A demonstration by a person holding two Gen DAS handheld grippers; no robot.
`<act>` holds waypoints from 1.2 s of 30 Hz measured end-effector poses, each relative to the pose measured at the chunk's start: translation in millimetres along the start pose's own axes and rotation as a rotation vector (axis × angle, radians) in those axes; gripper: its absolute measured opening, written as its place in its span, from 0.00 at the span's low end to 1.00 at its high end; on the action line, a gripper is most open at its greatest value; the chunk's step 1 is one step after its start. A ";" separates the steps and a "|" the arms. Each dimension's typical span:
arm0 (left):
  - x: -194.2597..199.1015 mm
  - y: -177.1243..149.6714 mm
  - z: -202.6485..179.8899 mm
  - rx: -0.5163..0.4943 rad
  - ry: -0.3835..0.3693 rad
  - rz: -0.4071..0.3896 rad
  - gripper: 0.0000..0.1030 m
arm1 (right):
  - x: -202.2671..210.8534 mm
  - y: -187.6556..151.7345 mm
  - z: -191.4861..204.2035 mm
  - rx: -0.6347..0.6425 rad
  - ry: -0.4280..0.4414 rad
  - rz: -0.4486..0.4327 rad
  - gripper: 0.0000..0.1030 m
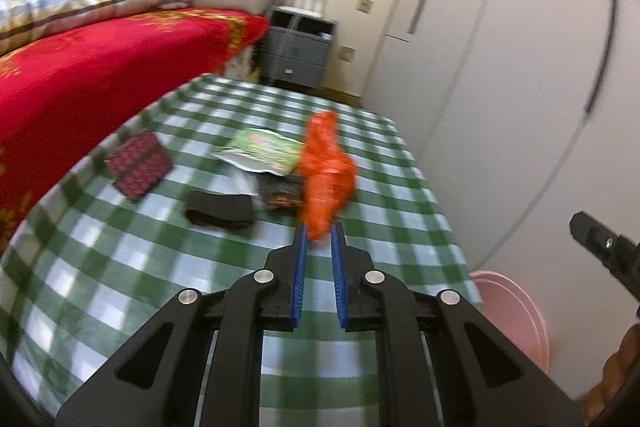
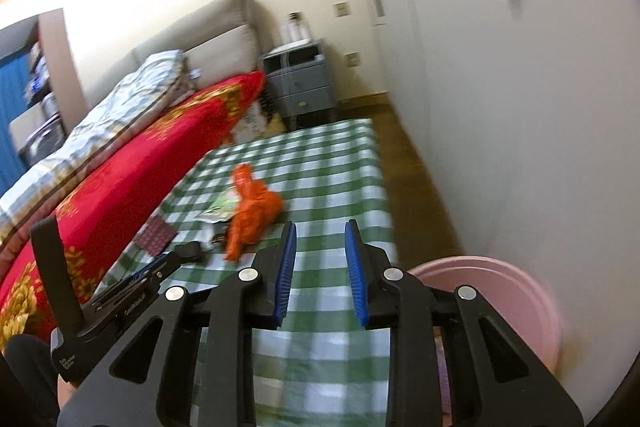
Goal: Collect trash
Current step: 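Grasp the orange plastic bag with the right tool while the left grasps the black strip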
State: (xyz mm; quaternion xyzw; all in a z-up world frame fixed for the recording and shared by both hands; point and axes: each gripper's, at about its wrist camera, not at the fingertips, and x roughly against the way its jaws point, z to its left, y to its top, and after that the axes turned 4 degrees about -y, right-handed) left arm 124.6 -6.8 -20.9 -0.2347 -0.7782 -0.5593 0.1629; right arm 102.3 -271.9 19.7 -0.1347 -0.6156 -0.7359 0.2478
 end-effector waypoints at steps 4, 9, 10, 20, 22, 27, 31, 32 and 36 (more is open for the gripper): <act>-4.8 8.5 19.4 0.035 0.049 -0.020 0.12 | -36.3 -4.8 23.4 0.015 0.063 0.026 0.22; -13.2 17.8 47.9 0.076 0.111 -0.022 0.12 | -74.3 -8.6 42.9 0.007 0.117 0.064 0.21; -14.5 19.5 53.8 0.088 0.121 -0.021 0.12 | -79.8 -9.0 46.8 0.009 0.126 0.069 0.21; -45.5 24.6 87.4 0.144 0.165 0.063 0.13 | -144.7 -15.4 74.7 0.018 0.190 0.171 0.27; -52.7 23.5 87.2 0.139 0.163 0.086 0.13 | -156.4 -17.4 78.8 0.023 0.197 0.191 0.27; -62.5 25.2 87.3 0.141 0.165 0.101 0.35 | -175.0 -23.6 87.5 0.036 0.192 0.228 0.27; -69.0 26.9 89.9 0.150 0.163 0.118 0.35 | -184.8 -26.8 91.5 0.045 0.181 0.253 0.27; -70.5 27.4 89.7 0.150 0.161 0.121 0.35 | -186.9 -27.8 92.3 0.048 0.178 0.259 0.27; -77.7 26.9 88.8 0.152 0.151 0.145 0.35 | -189.7 -30.1 93.4 0.058 0.168 0.268 0.16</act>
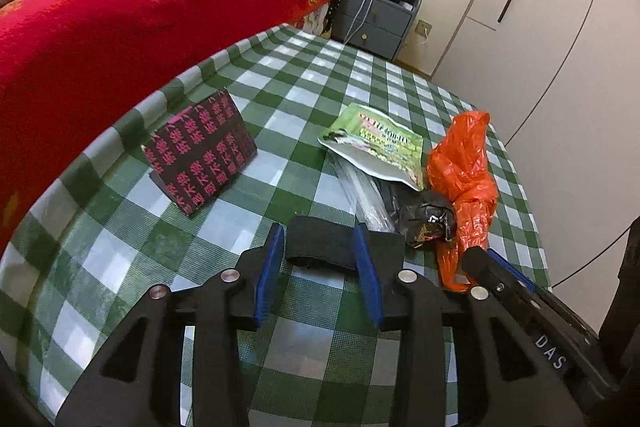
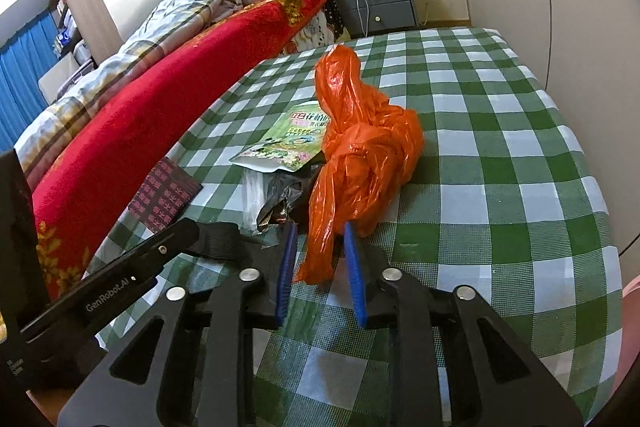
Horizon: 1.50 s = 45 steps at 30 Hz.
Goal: Collect trash
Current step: 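Grasp the orange plastic bag with the right tool while the left grasps the black strip, then lift the orange bag with the right tool and carry it toward the pink bin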
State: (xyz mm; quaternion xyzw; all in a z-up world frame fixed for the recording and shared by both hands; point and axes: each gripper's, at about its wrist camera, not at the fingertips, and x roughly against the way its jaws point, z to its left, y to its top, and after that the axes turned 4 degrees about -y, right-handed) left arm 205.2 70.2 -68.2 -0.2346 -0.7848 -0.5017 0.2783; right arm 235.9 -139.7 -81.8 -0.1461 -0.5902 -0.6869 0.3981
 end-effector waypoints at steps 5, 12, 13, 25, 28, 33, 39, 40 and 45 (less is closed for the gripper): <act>-4.4 -1.1 3.0 0.021 -0.005 0.022 0.23 | 3.8 -0.5 -0.8 0.009 -0.010 -0.001 0.06; 8.0 -2.0 -7.0 -0.016 -0.029 0.002 0.11 | 27.3 1.2 -3.6 0.016 -0.039 -0.024 0.05; 11.4 -1.6 -8.7 -0.024 -0.031 -0.004 0.10 | 34.8 1.1 -3.8 0.021 -0.044 -0.030 0.05; 64.6 -11.7 -25.5 -0.104 -0.074 -0.060 0.09 | 110.3 -13.4 0.9 0.082 -0.092 -0.087 0.05; 79.3 -17.8 -34.9 -0.146 -0.086 -0.074 0.09 | 129.0 -18.3 1.1 0.091 -0.100 -0.102 0.05; 100.2 -25.8 -45.5 -0.206 -0.105 -0.093 0.09 | 163.0 -26.1 1.4 0.094 -0.109 -0.131 0.05; 121.2 -36.5 -52.7 -0.251 -0.118 -0.106 0.09 | 194.2 -36.4 2.8 0.098 -0.115 -0.155 0.05; 124.3 -38.4 -54.1 -0.259 -0.121 -0.109 0.09 | 201.0 -38.3 3.3 0.098 -0.116 -0.162 0.05; 136.5 -48.4 -61.2 -0.283 -0.137 -0.108 0.09 | 224.5 -43.2 3.4 0.095 -0.121 -0.188 0.05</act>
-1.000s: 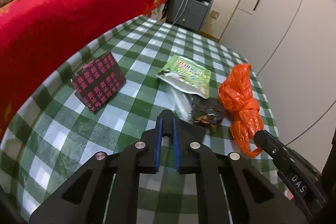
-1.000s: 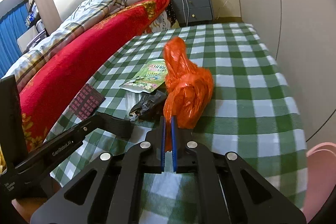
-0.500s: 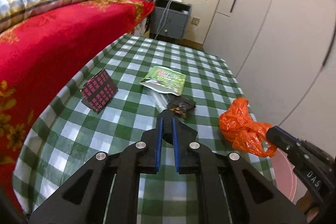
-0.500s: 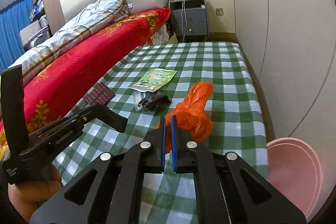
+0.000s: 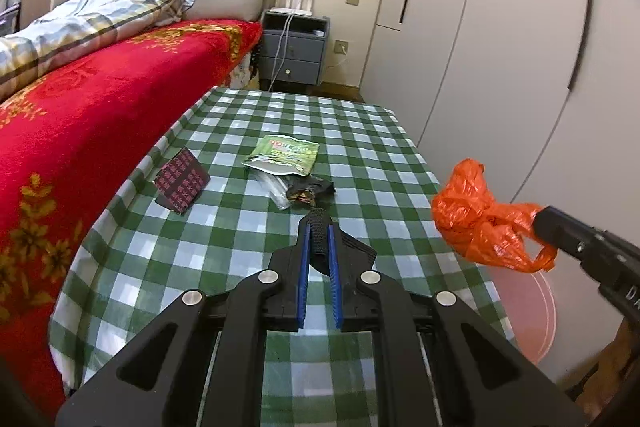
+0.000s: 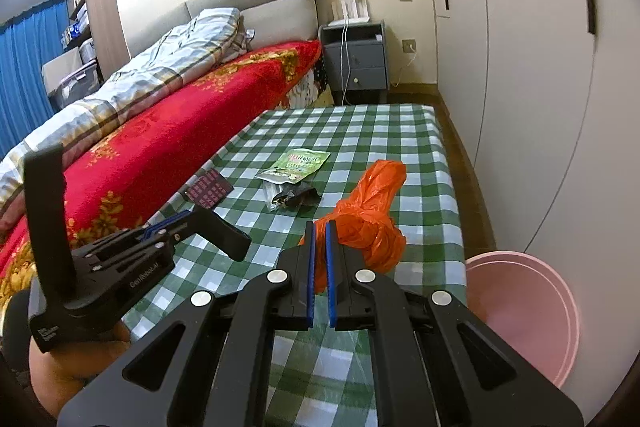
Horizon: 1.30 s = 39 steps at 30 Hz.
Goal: Collect trash
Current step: 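Lift the orange bag with the right tool and carry it toward the pink bin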
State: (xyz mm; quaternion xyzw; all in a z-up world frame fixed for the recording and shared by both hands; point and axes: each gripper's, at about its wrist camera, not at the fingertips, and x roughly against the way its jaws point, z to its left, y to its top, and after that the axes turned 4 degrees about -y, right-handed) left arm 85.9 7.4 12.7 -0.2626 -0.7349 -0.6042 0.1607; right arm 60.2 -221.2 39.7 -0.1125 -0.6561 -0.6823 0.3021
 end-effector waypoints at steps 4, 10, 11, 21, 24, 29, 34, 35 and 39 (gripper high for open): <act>6.8 -3.3 -10.1 -0.021 -0.013 -0.005 0.09 | 15.0 -1.8 -3.6 -0.002 -0.010 -0.010 0.05; 14.0 -5.3 -25.1 -0.040 -0.044 -0.015 0.09 | 35.2 -6.5 -9.2 0.000 -0.026 -0.022 0.05; 14.4 -5.9 -28.8 -0.044 -0.048 -0.017 0.09 | 37.9 -7.5 -9.6 -0.002 -0.028 -0.023 0.05; 10.3 -10.7 -50.1 -0.077 -0.085 -0.010 0.09 | 59.0 -10.4 -28.0 -0.034 -0.053 -0.037 0.05; 9.0 -11.5 -54.2 -0.082 -0.093 -0.008 0.09 | 62.0 -11.0 -33.6 -0.043 -0.061 -0.035 0.00; 7.3 -12.5 -59.3 -0.088 -0.102 -0.005 0.09 | 63.4 -12.5 -38.4 -0.047 -0.072 -0.033 0.00; 4.6 -13.0 -55.1 -0.067 -0.101 -0.004 0.09 | 46.5 -20.5 -47.2 -0.071 -0.093 0.024 0.01; 3.6 -13.2 -53.8 -0.062 -0.101 -0.002 0.09 | 43.3 -22.4 -49.0 -0.082 -0.096 0.035 0.04; 0.5 -12.8 -45.8 -0.043 -0.097 0.002 0.09 | 30.7 -30.1 -54.9 -0.114 -0.093 0.089 0.30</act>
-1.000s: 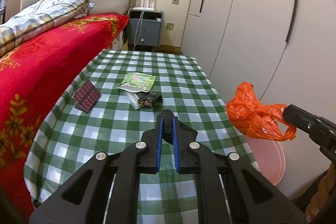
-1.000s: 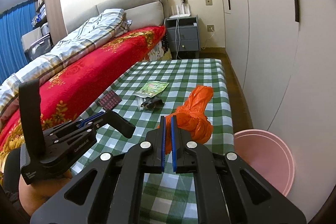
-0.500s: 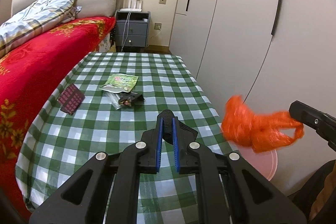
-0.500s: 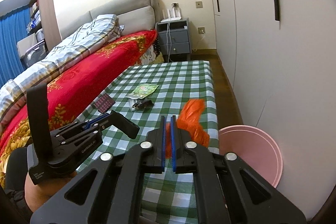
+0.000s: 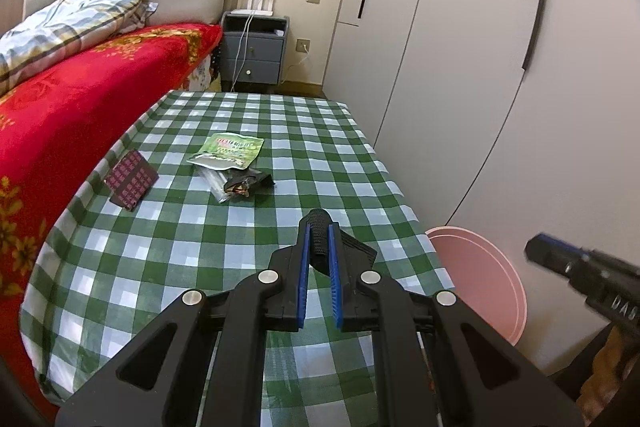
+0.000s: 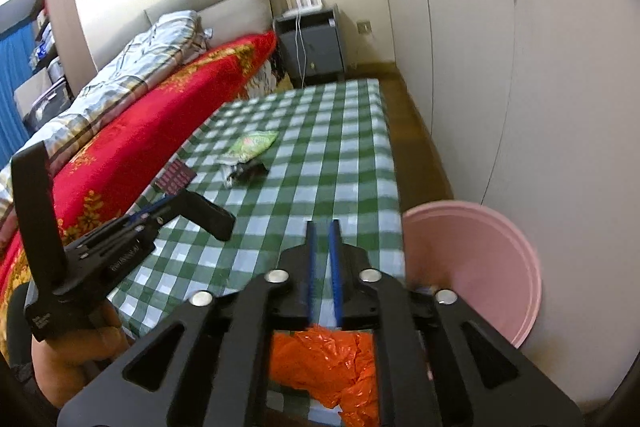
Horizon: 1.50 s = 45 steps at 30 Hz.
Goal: Collect trash
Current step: 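Lift the orange bag with the right tool and carry it toward the pink bin, then lower the orange bag into the pink bin and open the right tool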
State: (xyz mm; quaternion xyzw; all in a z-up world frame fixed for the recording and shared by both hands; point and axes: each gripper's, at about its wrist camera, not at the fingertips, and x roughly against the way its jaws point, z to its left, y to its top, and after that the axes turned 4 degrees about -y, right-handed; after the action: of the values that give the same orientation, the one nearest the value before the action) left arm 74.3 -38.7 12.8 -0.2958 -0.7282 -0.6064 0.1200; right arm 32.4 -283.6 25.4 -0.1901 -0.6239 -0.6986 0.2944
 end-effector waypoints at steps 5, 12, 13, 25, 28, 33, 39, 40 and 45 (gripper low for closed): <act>2.6 2.0 11.2 0.022 0.006 -0.009 0.09 | -12.9 -6.9 -2.8 -0.025 0.003 0.047 0.49; 3.5 2.9 21.2 0.045 -0.004 -0.014 0.09 | 16.0 -22.4 -2.6 -0.020 0.006 0.058 0.65; 3.3 3.1 22.9 0.048 -0.005 -0.015 0.09 | 23.1 -29.6 -1.0 -0.005 -0.004 0.059 0.66; 1.4 6.0 29.3 0.085 -0.027 -0.021 0.09 | -7.9 -79.0 12.7 0.087 -0.109 0.230 0.70; 1.7 6.0 29.5 0.093 -0.026 -0.027 0.09 | -22.6 -84.0 15.7 0.093 -0.109 0.262 0.70; 2.5 6.8 31.0 0.101 -0.029 -0.031 0.09 | -45.7 -82.9 19.3 0.109 -0.132 0.283 0.62; 2.2 7.0 31.7 0.093 -0.025 -0.033 0.09 | -43.3 -74.4 16.6 0.097 -0.121 0.250 0.42; 2.0 7.2 31.4 0.091 -0.024 -0.033 0.09 | -40.9 -72.7 16.0 0.095 -0.122 0.238 0.41; 2.1 8.1 25.7 0.061 -0.017 -0.031 0.09 | -20.0 -58.4 12.8 0.088 -0.124 0.150 0.31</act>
State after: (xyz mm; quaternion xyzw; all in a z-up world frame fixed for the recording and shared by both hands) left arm 82.0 -12.7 14.4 -0.2856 -0.7520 -0.5831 0.1133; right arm 8.3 -264.7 -29.7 -0.2661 -0.6548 -0.6334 0.3149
